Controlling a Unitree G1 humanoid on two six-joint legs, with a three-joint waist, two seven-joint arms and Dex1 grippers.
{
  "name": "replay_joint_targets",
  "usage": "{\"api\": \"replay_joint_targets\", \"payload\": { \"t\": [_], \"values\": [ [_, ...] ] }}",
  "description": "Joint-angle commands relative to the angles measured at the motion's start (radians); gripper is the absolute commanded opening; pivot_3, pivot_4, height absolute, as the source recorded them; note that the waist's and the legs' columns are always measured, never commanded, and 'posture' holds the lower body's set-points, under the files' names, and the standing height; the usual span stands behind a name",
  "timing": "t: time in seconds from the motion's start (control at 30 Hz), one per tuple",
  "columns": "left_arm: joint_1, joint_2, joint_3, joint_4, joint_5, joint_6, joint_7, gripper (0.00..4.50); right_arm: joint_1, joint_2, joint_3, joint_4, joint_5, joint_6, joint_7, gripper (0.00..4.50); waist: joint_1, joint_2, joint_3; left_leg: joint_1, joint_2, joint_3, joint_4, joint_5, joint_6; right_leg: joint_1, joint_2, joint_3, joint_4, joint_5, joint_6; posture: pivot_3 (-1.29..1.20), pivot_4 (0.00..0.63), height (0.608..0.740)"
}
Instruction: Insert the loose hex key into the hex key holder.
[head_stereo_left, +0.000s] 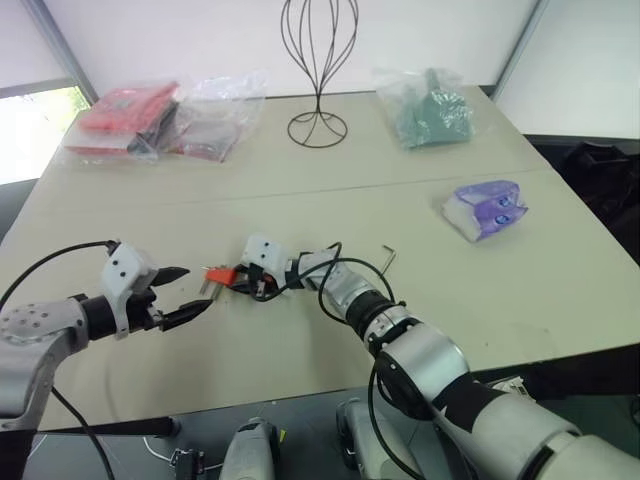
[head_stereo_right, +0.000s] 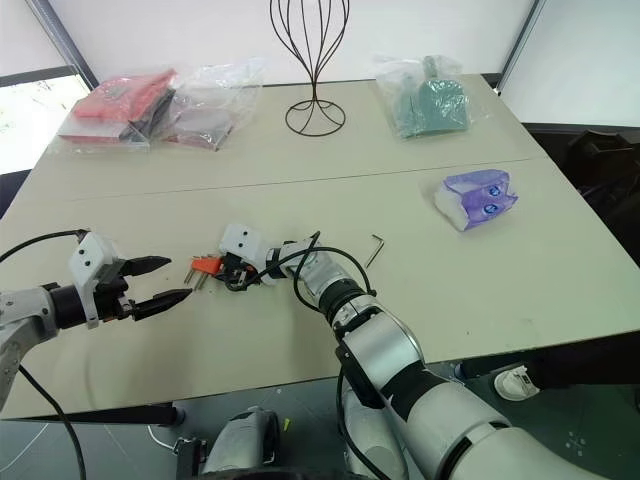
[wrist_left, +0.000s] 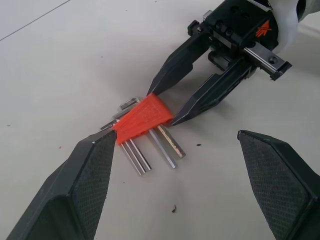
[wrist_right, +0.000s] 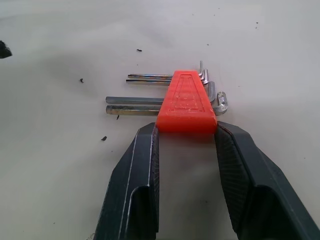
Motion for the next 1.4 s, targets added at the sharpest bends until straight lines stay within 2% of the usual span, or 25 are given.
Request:
{"api": "replay_joint_targets", "payload": {
  "t": [0.03,0.17,0.33,0.47,0.57,0.63,0.77,0.9,1.13,1.4],
  "values": [
    [-0.018,-0.001,0.006,0.006,-0.002,-0.018,-0.003,4.06,-0.003,-0.004,0.014,-0.028,-0.017,-0.044,-0.014,1.03,0.0,0.0,0.0,0.0,0.0,0.0,0.0,0.0,0.0,0.0,0.0,0.0,0.0,0.0,0.0,0.0,0.15,0.74],
    [-0.071,-0.006,0.01,0.059,-0.03,-0.007,-0.022,4.06,-0.018,-0.092,0.049,-0.167,-0.058,-0.202,-0.039,1.03,0.004,0.001,0.0,-0.001,0.0,0.0,0.0,0.0,0.0,-0.001,0.0,-0.001,0.0,0.0,0.0,0.0,0.15,0.74],
    [-0.228,-0.003,0.006,0.171,-0.076,0.026,-0.058,4.06,0.016,-0.238,0.068,-0.414,-0.073,-0.361,-0.049,1.03,0.005,0.0,0.0,-0.003,-0.002,0.0,0.001,0.001,-0.001,-0.002,-0.002,-0.001,-0.001,0.001,0.002,0.0,0.15,0.74],
    [-0.425,-0.004,-0.028,0.294,-0.126,0.086,-0.136,4.06,0.028,-0.402,0.088,-0.55,-0.179,-0.534,-0.142,1.03,0.003,-0.001,0.0,-0.003,-0.002,-0.001,0.001,0.001,-0.001,-0.002,-0.001,-0.001,0.0,0.001,0.003,0.0,0.15,0.74],
    [-0.625,-0.04,-0.072,0.385,-0.252,0.254,-0.245,4.06,-0.003,-0.536,0.089,-0.617,-0.324,-0.693,-0.286,1.03,0.017,-0.001,0.001,-0.004,-0.002,-0.001,0.001,0.001,-0.001,-0.002,0.0,-0.001,0.0,0.001,0.003,0.0,0.15,0.74],
    [-0.663,-0.045,-0.101,0.409,-0.259,0.287,-0.292,4.06,-0.012,-0.553,0.094,-0.613,-0.34,-0.722,-0.336,1.03,0.017,-0.002,0.001,-0.004,-0.003,0.0,0.002,0.001,-0.001,-0.002,0.0,0.0,-0.001,0.001,0.003,0.0,0.15,0.74],
    [-0.75,-0.075,-0.199,0.506,-0.179,0.231,-0.364,4.06,-0.022,-0.58,0.102,-0.59,-0.371,-0.762,-0.417,1.03,0.0,-0.002,0.001,-0.002,-0.002,0.0,0.001,0.001,-0.001,-0.002,0.003,0.003,0.001,0.001,0.003,0.0,0.15,0.74],
    [-0.819,-0.119,-0.245,0.608,-0.127,0.173,-0.398,4.06,-0.026,-0.589,0.109,-0.601,-0.387,-0.773,-0.455,1.03,0.002,-0.002,0.001,-0.002,-0.001,0.0,0.001,0.001,0.0,-0.003,0.004,0.003,0.001,0.001,0.003,0.0,0.15,0.74],
    [-0.939,-0.192,-0.235,0.754,-0.111,0.156,-0.42,4.06,-0.014,-0.597,0.122,-0.638,-0.378,-0.77,-0.457,1.03,0.005,-0.002,0.001,-0.003,-0.002,0.0,0.002,0.001,0.0,-0.002,0.003,0.003,0.001,0.001,0.003,0.0,0.15,0.74],
    [-0.963,-0.214,-0.256,0.781,-0.065,0.119,-0.463,4.06,0.006,-0.6,0.141,-0.672,-0.358,-0.758,-0.44,1.03,0.003,-0.002,0.001,-0.003,-0.001,0.0,0.002,0.001,0.0,-0.003,0.003,0.003,0.001,0.001,0.003,0.0,0.15,0.74]
  ]
}}
